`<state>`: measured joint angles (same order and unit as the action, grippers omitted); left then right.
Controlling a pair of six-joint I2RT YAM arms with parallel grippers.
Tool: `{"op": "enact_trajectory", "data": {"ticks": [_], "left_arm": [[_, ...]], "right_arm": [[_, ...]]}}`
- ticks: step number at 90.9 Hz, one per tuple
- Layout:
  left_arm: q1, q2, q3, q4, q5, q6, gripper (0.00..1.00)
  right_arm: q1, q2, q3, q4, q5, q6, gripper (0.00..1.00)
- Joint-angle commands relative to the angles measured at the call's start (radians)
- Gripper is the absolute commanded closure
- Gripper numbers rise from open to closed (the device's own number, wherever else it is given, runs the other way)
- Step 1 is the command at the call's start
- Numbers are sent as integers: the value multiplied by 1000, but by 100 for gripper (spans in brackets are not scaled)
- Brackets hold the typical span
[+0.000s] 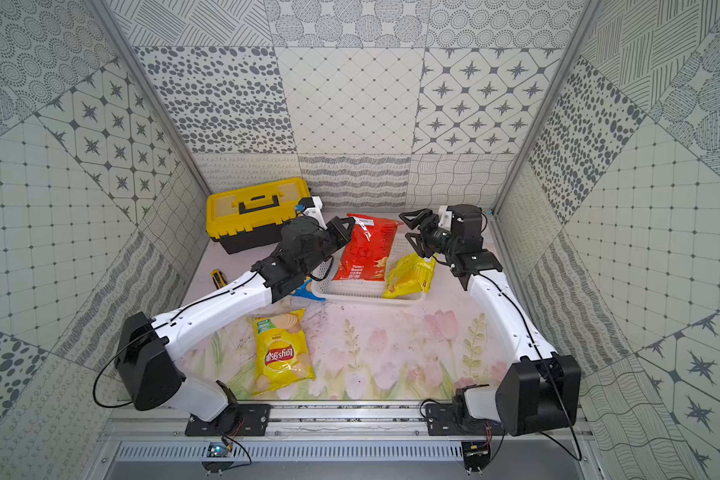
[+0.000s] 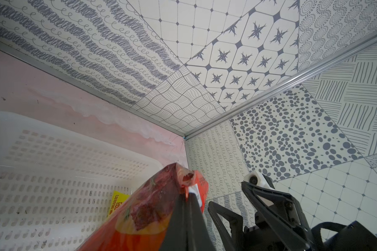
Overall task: Put the potato chips into the basket
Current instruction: Place the potato chip in the basket.
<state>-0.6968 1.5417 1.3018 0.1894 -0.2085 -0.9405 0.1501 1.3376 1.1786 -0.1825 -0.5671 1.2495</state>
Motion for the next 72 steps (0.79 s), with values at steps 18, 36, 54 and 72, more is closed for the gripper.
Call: {"op": "enact_trajectory", "data": {"ticks": [18,36,54,72], "left_arm": [[5,-47,-71,140,33,-46,100],[5,-45,-73,157,43,-47,100],[4,-58,-99,178,65,-79,100],[4,-72,-127,205,74,-96,100]], "right_arm": [[0,71,56,52,-12,-2,31],[2,72,37,43,-15,-6,33],[2,87,39,51,-16,-3,33],[9,105,36,55,-29,1,33]]}}
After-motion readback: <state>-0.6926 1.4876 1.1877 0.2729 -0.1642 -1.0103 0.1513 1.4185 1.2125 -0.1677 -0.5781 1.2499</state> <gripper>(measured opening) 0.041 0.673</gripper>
